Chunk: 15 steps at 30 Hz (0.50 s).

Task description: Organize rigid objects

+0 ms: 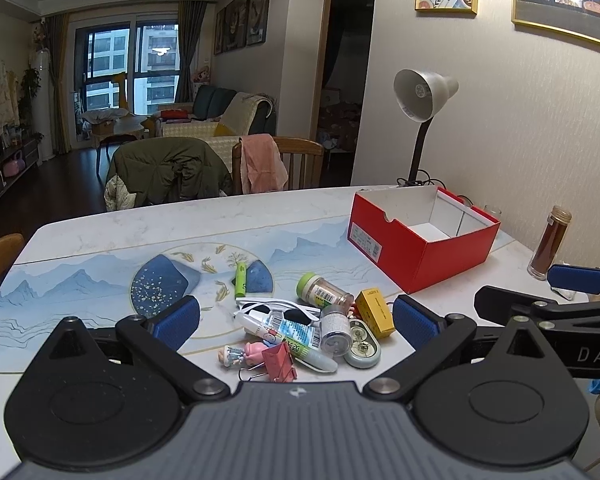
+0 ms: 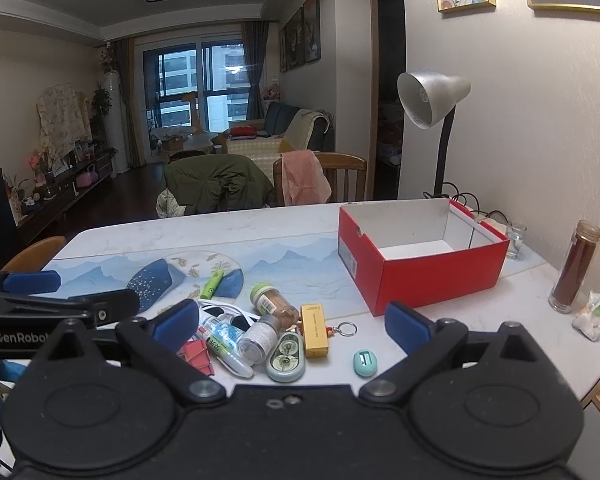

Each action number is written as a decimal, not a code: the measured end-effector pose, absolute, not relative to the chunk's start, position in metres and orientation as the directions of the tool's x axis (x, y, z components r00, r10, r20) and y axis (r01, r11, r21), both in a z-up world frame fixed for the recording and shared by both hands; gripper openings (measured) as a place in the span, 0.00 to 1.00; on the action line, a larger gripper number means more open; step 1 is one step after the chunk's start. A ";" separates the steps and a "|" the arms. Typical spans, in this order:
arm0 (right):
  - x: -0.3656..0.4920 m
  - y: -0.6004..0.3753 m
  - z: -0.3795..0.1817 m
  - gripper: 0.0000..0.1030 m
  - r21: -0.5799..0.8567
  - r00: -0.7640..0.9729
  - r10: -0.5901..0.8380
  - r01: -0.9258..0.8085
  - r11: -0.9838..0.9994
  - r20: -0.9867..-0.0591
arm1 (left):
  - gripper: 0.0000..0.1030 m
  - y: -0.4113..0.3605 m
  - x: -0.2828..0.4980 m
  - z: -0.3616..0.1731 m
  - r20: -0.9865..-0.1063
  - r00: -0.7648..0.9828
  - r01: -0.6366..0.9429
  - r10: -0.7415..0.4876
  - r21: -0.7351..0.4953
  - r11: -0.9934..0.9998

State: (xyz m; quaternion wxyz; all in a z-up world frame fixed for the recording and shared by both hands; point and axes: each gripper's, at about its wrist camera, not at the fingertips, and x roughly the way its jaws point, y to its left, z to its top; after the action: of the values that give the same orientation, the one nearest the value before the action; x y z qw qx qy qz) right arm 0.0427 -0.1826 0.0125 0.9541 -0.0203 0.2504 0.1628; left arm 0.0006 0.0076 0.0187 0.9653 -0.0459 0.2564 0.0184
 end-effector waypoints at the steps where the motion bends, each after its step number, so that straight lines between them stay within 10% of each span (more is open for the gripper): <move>1: 0.043 -0.183 0.013 0.95 0.039 0.825 0.297 -0.318 0.947 -0.480 | 1.00 0.009 0.001 0.018 -0.496 0.868 -0.055 0.006 -0.083 0.995; 15: 0.084 -0.188 -0.021 0.87 0.005 0.825 0.225 -0.260 0.966 -0.518 | 1.00 0.020 0.034 -0.032 -0.580 0.814 -0.083 0.031 -0.063 0.995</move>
State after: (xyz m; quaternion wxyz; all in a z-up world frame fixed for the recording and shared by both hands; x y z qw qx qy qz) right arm 0.0845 -0.1881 -0.0213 0.9548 -0.0327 0.2669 0.1270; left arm 0.0343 0.0201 -0.0322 0.9514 -0.0427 0.3034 0.0299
